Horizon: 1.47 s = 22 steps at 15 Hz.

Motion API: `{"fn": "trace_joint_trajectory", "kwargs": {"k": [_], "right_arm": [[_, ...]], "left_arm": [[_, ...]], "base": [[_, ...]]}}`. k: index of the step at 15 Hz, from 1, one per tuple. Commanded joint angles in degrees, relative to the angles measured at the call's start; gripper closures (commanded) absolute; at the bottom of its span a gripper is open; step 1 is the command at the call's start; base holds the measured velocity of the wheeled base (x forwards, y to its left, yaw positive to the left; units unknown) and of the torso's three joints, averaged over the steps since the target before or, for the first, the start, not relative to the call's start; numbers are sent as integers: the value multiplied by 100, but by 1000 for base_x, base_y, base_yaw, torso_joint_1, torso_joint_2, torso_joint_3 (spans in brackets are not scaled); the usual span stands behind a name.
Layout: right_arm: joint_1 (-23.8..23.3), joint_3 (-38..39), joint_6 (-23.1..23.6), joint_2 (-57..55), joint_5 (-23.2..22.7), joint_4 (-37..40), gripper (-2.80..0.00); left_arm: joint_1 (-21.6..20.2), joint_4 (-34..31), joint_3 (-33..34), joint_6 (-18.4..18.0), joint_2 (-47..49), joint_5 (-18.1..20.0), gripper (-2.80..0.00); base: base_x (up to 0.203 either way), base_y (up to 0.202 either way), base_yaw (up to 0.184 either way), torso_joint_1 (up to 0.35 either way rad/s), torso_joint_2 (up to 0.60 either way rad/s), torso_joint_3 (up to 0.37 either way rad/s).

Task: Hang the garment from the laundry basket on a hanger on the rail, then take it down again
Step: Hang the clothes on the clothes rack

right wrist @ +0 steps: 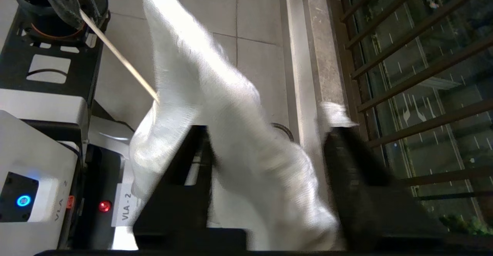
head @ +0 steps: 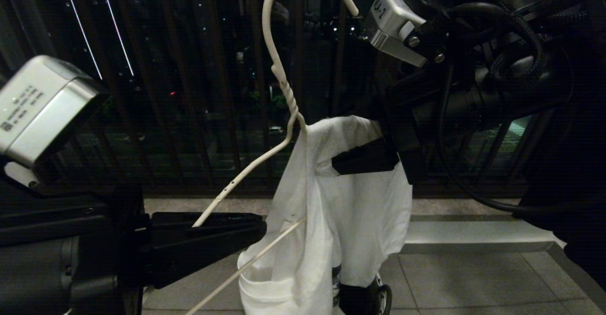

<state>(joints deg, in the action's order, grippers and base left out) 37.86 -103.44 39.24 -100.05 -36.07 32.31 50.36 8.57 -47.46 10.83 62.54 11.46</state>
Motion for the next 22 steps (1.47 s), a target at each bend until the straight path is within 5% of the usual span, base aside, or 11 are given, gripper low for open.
{"fn": "trace_joint_trajectory", "kwargs": {"k": [1, 10, 11, 16, 19, 22], "right_arm": [[2, 6, 22, 3, -14, 30, 0], [-5, 58, 22, 133, -5, 65, 0], [-6, 69, 22, 153, -9, 65, 0], [11, 324, 45, 409, -6, 79, 0], [81, 523, 40, 604, 41, 68, 0], [81, 483, 31, 635, 172, 74, 0]], "left_arm": [[0, 13, 0, 7, 4, 5, 0], [-9, 13, 8, 7, 30, -11, 0], [-9, 13, 8, 7, 39, -12, -280], [-57, 36, -36, -1, 29, -62, -280], [-598, 117, -295, 3, -182, -170, -280], [-1037, 141, -773, 50, -289, -1078, -280]], "base": [[0, 0, 0, 0, 0, 0], [0, 0, 0, 0, 0, 0], [0, 0, 0, 0, 0, 0], [0, 0, 0, 0, 0, 0], [0, 0, 0, 0, 0, 0], [0, 0, 0, 0, 0, 0]]}}
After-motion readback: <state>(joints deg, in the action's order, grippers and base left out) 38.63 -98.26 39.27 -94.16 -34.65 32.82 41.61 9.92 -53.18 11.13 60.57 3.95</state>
